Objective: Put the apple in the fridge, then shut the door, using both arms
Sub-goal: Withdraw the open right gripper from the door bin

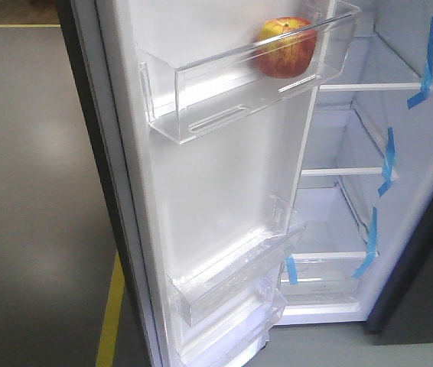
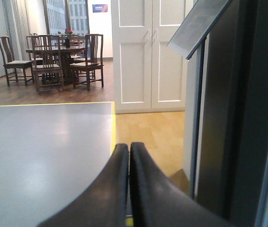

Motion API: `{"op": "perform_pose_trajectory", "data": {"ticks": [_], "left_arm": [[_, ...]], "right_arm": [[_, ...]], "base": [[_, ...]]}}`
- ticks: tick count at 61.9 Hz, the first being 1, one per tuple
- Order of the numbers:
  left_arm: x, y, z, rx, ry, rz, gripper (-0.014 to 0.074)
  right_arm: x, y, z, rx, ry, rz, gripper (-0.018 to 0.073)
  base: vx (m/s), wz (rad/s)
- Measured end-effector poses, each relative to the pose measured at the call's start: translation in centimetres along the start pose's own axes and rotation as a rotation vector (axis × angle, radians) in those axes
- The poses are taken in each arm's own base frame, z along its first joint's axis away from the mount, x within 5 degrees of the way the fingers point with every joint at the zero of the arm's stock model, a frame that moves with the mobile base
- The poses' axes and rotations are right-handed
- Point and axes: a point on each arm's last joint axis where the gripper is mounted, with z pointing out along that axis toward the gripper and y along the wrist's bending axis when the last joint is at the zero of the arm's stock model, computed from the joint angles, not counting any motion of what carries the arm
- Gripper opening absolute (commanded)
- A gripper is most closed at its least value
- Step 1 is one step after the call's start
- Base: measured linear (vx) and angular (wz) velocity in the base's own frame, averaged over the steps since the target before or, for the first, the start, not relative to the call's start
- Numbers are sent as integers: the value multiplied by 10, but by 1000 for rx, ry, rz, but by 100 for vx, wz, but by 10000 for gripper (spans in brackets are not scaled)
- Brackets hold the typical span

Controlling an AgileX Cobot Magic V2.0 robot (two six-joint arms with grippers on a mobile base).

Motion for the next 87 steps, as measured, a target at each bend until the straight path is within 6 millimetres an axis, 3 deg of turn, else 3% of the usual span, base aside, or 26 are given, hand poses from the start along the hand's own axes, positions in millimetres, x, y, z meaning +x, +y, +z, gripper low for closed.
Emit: {"op": "perform_pose_trajectory", "data": {"ticks": [14,26,34,49,60,66,78,87], "left_arm": [[-8,-1,0,27,-87,-303,-6],[-17,-1,-2,61,-181,-532,-6],[-26,1,-4,103,-284,-760,-6],[-44,5,-11,239,-473,-1119,-6],[-56,6,-20,401,-609,-1332,-6],[-66,5,-22,437,-607,-1388,-6],[-133,-7,-37,524,-643,-1256,-6],[-190,-22,-27,545,-631,-1013,-6]], "right_arm": [[-20,48,-48,-53,78,-83,-4],[-21,76,-81,-23,130,-106,-4],[9,93,-94,-1,161,-54,-4],[116,130,-125,170,154,43,-4],[181,167,-157,276,60,104,-4],[208,175,-166,332,-1,141,-4],[237,185,-183,444,-184,197,-4],[240,186,-186,460,-227,211,-3]], "base": [[0,0],[0,0],[0,0],[0,0],[0,0],[0,0],[0,0],[0,0]]}}
